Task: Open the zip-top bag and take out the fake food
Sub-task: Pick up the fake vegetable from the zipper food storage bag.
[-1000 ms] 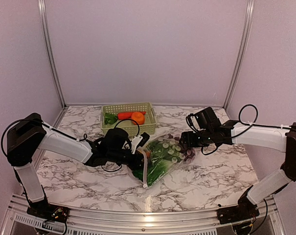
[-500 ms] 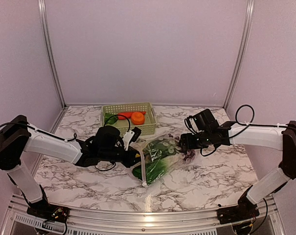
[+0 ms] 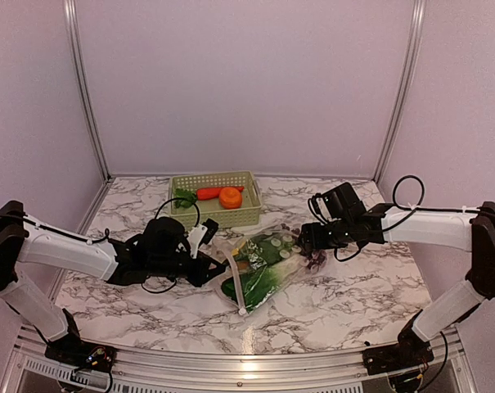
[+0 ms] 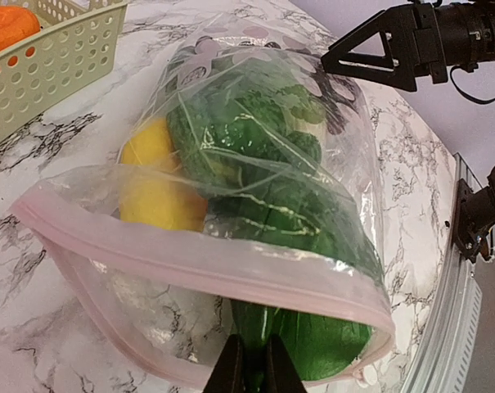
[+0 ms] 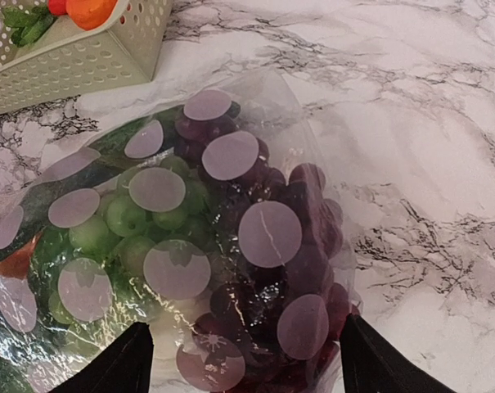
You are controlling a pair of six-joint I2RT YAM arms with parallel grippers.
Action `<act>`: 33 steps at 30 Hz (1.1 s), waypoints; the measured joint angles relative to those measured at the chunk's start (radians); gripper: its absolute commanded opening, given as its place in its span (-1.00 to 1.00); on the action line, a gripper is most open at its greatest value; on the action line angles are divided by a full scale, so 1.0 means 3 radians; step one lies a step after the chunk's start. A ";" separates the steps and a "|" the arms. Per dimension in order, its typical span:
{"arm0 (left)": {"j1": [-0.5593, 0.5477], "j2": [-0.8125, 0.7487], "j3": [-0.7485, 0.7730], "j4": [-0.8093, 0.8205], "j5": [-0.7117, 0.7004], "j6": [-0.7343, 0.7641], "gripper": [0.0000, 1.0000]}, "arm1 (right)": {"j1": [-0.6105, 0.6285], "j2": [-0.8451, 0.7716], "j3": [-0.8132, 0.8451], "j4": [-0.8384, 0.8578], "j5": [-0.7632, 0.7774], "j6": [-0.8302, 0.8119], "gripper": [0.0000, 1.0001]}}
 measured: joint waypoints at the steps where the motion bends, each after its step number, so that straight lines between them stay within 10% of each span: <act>1: 0.0000 -0.0055 -0.0037 -0.0011 -0.0019 -0.0004 -1.00 | 0.0000 0.0008 0.0000 0.0005 0.0000 0.0000 0.53; 33: 0.0003 -0.2361 -0.0645 -0.2224 -0.1219 -0.1031 -1.00 | 0.0000 0.0235 0.0211 0.0060 -0.0061 -0.0005 0.53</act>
